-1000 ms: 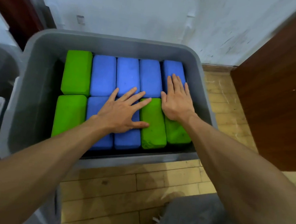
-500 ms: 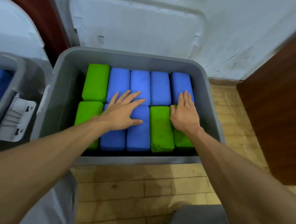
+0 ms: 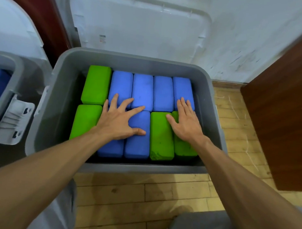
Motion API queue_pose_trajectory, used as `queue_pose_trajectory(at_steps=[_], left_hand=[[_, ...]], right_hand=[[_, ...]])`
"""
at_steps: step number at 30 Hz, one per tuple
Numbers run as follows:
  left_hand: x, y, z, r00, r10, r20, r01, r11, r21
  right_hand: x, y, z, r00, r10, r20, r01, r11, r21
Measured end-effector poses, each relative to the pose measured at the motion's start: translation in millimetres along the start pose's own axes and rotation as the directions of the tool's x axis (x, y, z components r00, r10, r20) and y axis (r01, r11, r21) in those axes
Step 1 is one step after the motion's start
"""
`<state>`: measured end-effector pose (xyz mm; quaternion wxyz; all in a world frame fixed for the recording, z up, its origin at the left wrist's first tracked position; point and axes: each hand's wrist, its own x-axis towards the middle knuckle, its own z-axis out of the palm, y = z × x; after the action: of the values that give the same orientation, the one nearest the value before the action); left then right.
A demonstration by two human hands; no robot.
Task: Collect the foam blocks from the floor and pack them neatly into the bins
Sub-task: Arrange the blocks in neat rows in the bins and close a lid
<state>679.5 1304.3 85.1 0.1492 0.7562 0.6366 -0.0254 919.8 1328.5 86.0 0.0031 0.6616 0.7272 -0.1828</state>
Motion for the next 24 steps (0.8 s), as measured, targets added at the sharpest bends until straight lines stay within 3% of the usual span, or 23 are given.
queue_pose_trajectory(at_steps=[3, 7, 10, 14, 16, 19, 24], left_hand=[[-3.9, 1.6, -4.4, 1.000, 0.006, 0.030, -0.007, 1.000, 0.031], [-7.7, 6.2, -11.8, 0.997, 0.007, 0.083, -0.013, 0.997, 0.076], [-4.2, 19.3, -12.6, 0.991, 0.117, 0.068, -0.116, 0.993, -0.009], [0.7, 48.5, -2.8, 0.937, 0.335, 0.103, -0.327, 0.941, -0.083], [4.0, 56.0, 4.3, 0.932, 0.342, 0.121, -0.340, 0.940, -0.038], [9.2, 58.4, 7.1, 0.938, 0.330, 0.108, -0.335, 0.942, 0.031], [17.4, 73.7, 5.8, 0.952, 0.291, 0.096, -0.301, 0.947, 0.112]], right_hand=[[0.3, -2.9, -10.3, 0.995, 0.013, 0.096, -0.007, 0.998, -0.064], [-11.3, -3.3, -30.1, 0.981, -0.074, 0.181, 0.116, 0.966, -0.232], [-31.8, 0.3, -33.5, 0.968, -0.138, 0.209, 0.188, 0.952, -0.244], [-47.3, 8.8, -25.1, 0.978, -0.066, 0.196, 0.122, 0.950, -0.288], [-48.6, 14.4, -29.9, 0.981, -0.013, 0.195, 0.085, 0.927, -0.366], [-46.7, 20.1, -45.0, 0.968, 0.111, 0.226, -0.031, 0.944, -0.329], [-43.8, 19.2, -51.9, 0.967, 0.087, 0.239, -0.014, 0.957, -0.290]])
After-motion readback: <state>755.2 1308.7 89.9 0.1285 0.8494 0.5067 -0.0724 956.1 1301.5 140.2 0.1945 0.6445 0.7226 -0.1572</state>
